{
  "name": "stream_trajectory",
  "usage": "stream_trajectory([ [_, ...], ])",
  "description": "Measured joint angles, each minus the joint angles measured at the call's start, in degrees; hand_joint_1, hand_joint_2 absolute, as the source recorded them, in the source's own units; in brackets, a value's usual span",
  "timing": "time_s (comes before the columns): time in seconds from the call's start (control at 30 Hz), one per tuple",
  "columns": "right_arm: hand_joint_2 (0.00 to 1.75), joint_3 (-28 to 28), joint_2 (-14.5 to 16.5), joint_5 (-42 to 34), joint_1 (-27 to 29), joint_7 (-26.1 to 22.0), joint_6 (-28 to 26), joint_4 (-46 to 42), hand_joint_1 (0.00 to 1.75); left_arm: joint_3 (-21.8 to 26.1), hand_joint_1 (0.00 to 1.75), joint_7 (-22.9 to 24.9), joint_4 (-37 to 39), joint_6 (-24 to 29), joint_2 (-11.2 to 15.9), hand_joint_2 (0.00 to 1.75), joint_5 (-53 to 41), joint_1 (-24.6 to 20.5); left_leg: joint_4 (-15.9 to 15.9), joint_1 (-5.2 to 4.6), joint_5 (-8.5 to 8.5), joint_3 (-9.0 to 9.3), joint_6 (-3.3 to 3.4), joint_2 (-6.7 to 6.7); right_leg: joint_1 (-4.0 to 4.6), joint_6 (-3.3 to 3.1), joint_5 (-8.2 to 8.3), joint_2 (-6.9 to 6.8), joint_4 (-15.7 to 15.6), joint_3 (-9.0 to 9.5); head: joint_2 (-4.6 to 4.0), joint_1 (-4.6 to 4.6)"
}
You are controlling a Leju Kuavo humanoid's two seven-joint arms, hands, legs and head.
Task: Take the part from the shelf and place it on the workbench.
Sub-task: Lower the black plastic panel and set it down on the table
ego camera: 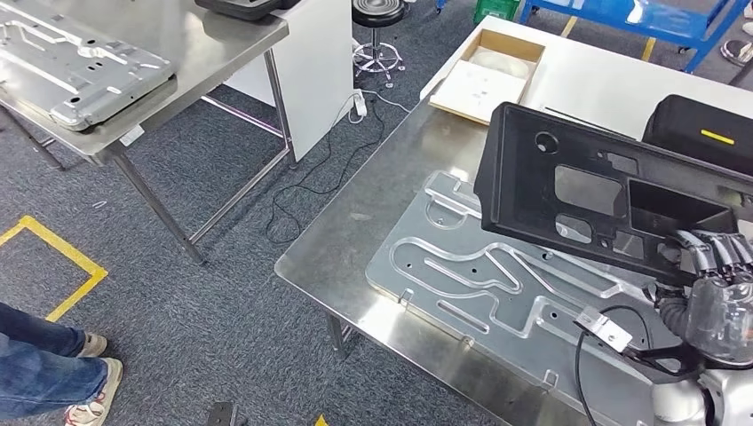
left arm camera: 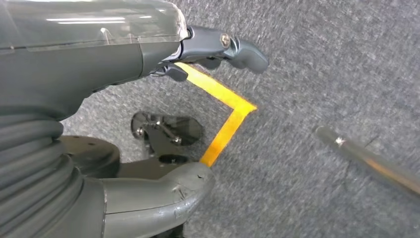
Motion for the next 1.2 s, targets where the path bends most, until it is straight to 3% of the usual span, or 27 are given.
stream_trajectory([
  [0.07, 1.75, 0.2, -0.3, 0.4, -0.7, 0.1, 0.0, 0.3, 1.75, 0.0, 0.0, 0.2, 0.0, 0.0, -0.1, 1.75, -0.2, 0.0, -0.1, -0.1, 0.07, -0.12, 0.2, 0.83, -0.02, 0.35, -3.75, -1.34, 7.3, -3.41, 0.0, 0.08],
  [0.13, 1.75, 0.4, -0.3, 0.7, -0.9, 0.2, 0.0, 0.6, 1.75, 0.0, 0.0, 0.4, 0.0, 0.0, -0.1, 1.75, -0.3, 0.1, 0.0, -0.18, -0.01, -0.19, 0.22, 1.73, -0.11, 0.62, -4.95, -1.62, 12.1, -5.59, 0.0, 0.07],
  [0.17, 1.75, 0.4, -0.3, 0.8, -0.9, 0.2, 0.0, 0.6, 1.75, 0.0, 0.0, 0.4, 0.0, 0.0, -0.1, 1.75, -0.4, 0.1, 0.1, -0.19, -0.09, -0.18, 0.19, 2.15, -0.15, 0.66, -3.85, -1.75, 11.2, -5.08, 0.0, 0.08],
  [0.27, 1.75, 0.5, -0.6, 0.8, -1.1, 0.3, 0.0, 0.7, 1.75, 0.0, 0.0, 0.4, 0.0, 0.0, -0.2, 1.75, -0.6, -0.1, 0.5, -0.35, -0.55, -0.02, -0.22, 3.2, 0.01, 0.29, 1.15, -3.57, 0.1, 0.65, 0.0, 0.07],
  [0.33, 1.75, 0.6, -0.7, 0.6, -1.3, 0.2, 0.0, 0.7, 1.75, 0.0, 0.0, 0.3, 0.0, -0.1, -0.2, 1.75, -0.6, -0.2, 0.8, -0.6, -0.83, 0.01, -0.7, 3.76, 0.41, -0.34, 1.94, -4.33, -3.6, 2.38, 0.0, 0.04],
  [0.4, 1.75, 0.6, -0.8, 0.3, -1.2, 0.1, 0.0, 0.7, 1.75, 0.0, 0.0, 0.2, 0.0, -0.2, -0.2, 1.75, -0.6, -0.2, 0.8, -0.72, -0.98, 0.15, -1.21, 4.41, 0.48, -0.96, 2.02, -3.44, -3.7, 2.21, 0.0, 0.01],
  [0.47, 1.75, 0.6, -0.8, 0.2, -1.1, 0.1, 0.0, 0.7, 1.75, 0.0, 0.0, 0.0, 0.0, -0.4, -0.2, 1.75, -0.6, -0.2, 1.7, -0.62, -1.99, -0.03, -1.85, 4.03, 0.11, -1.52, 2.23, -2.65, -4.0, 2.29, 0.0, -0.01],
  [0.53, 1.75, 0.6, -0.8, 0.2, -1.2, 0.1, 0.0, 0.7, 1.75, 0.0, 0.0, -0.1, 0.0, -0.5, -0.2, 1.75, -0.5, -0.3, 6.7, -0.42, -5.1, -2.14, -2.38, 2.17, -0.15, -2.04, 2.43, -2.01, -4.2, 2.34, 0.0, -0.05],
  [0.6, 1.75, 0.7, -0.7, 0.2, -1.2, 0.1, 0.0, 0.6, 1.75, 0.0, 0.0, -0.2, 0.0, -0.6, -0.2, 1.75, -0.5, -0.2, 14.6, -0.29, -8.49, -5.84, -2.57, 0.81, -0.1, -2.28, 2.47, -1.22, -4.1, 2.19, 0.0, -0.09],
  [0.63, 1.75, 0.7, -0.7, 0.2, -1.2, 0.1, 0.0, 0.6, 1.75, 0.0, 0.0, -0.2, 0.0, -0.6, -0.2, 1.75, -0.6, -0.1, 17.1, -0.26, -8.97, -7.11, -2.58, 0.61, -0.08, -2.32, 2.46, -0.72, -4.0, 2.14, 0.0, -0.1],
  [0.67, 1.75, 0.7, -0.7, 0.2, -1.2, 0.1, 0.0, 0.6, 1.75, 0.0, 0.0, -0.2, 0.0, -0.6, -0.2, 1.75, -0.6, -0.1, 17.5, -0.25, -8.3, -7.44, -2.52, 0.51, -0.06, -2.32, 2.44, -0.16, -3.9, 2.12, 0.0, -0.1],
  [0.73, 1.75, 0.7, -0.7, 0.2, -1.1, 0.1, 0.0, 0.6, 1.75, 0.0, 0.0, -0.2, 0.0, -0.7, -0.2, 1.75, -0.6, -0.1, 11.6, -0.24, -4.27, -5.01, -2.11, -0.23, -0.05, -2.25, 2.37, 0.96, -3.7, 2.19, 0.0, -0.1],
  [0.8, 1.75, 0.7, -0.8, 0.2, -1.2, 0.2, 0.0, 0.6, 1.75, 0.0, 0.0, -0.3, 0.0, -0.7, -0.1, 1.75, -0.6, -0.2, 4.2, -0.2, -1.21, -1.86, -1.53, -2.43, 0.05, -1.92, 2.3, 2.0, -3.5, 2.03, 0.0, -0.08],
  [0.87, 1.75, 0.7, -0.8, 0.2, -1.1, 0.2, 0.0, 0.6, 1.75, 0.0, 0.0, -0.3, 0.0, -0.7, -0.1, 1.75, -0.6, -0.2, 1.4, -0.31, -0.73, -0.77, -1.21, -3.51, -0.09, -1.19, 2.43, 2.95, -3.5, 1.62, 0.0, -0.08],
  [0.93, 1.75, 0.7, -0.8, 0.1, -1.0, 0.2, 0.0, 0.6, 1.75, 0.0, 0.0, -0.4, 0.0, -0.7, -0.1, 1.75, -0.7, -0.3, 0.9, -0.32, -0.41, -0.57, -0.83, -2.55, -0.4, -0.39, 2.61, 3.6, -3.6, 1.4, 0.0, -0.1],
  [1.0, 1.75, 0.7, -1.1, 0.1, -1.0, 0.2, 0.0, 0.6, 1.75, 0.0, 0.0, -0.5, 0.0, -0.7, -0.2, 1.75, -0.8, -0.5, 0.0, -0.1, 0.1, -0.25, -0.19, -1.6, -0.31, 0.16, 1.14, 1.95, -1.6, 0.47, 0.0, 0.05],
  [1.07, 1.75, 0.7, -1.3, 0.2, -1.2, 0.2, 0.0, 0.7, 1.75, 0.0, 0.0, -0.6, 0.0, -0.7, -0.2, 1.75, -0.9, -0.5, -0.3, -0.08, 0.28, -0.13, 0.16, -0.76, -0.25, 0.62, -2.42, -0.64, 4.6, -2.43, 0.0, 0.21],
  [1.13, 1.75, 0.7, -1.3, 0.5, -1.2, 0.1, 0.0, 0.8, 1.75, 0.0, 0.0, -0.7, 0.0, -0.7, -0.2, 1.75, -0.9, -0.5, -0.3, -0.18, 0.2, -0.17, 0.19, -0.04, -0.44, 1.0, -4.75, -1.54, 10.8, -5.39, 0.0, 0.22],
  [1.17, 1.75, 0.7, -1.3, 0.8, -1.2, 0.1, 0.0, 1.0, 1.75, 0.0, 0.0, -0.7, 0.0, -0.8, -0.2, 1.75, -0.9, -0.5, -0.2, -0.2, 0.14, -0.15, 0.15, 0.24, -0.51, 1.1, -4.36, -1.68, 11.5, -5.65, 0.0, 0.21],
  [1.2, 1.75, 0.7, -1.3, 1.1, -1.2, 0.1, 0.0, 1.1, 1.75, 0.0, 0.0, -0.7, 0.0, -0.8, -0.2, 1.75, -0.9, -0.5, -0.2, -0.19, 0.06, -0.09, 0.07, 0.44, -0.55, 1.12, -2.94, -1.78, 9.8, -4.75, 0.0, 0.22],
])
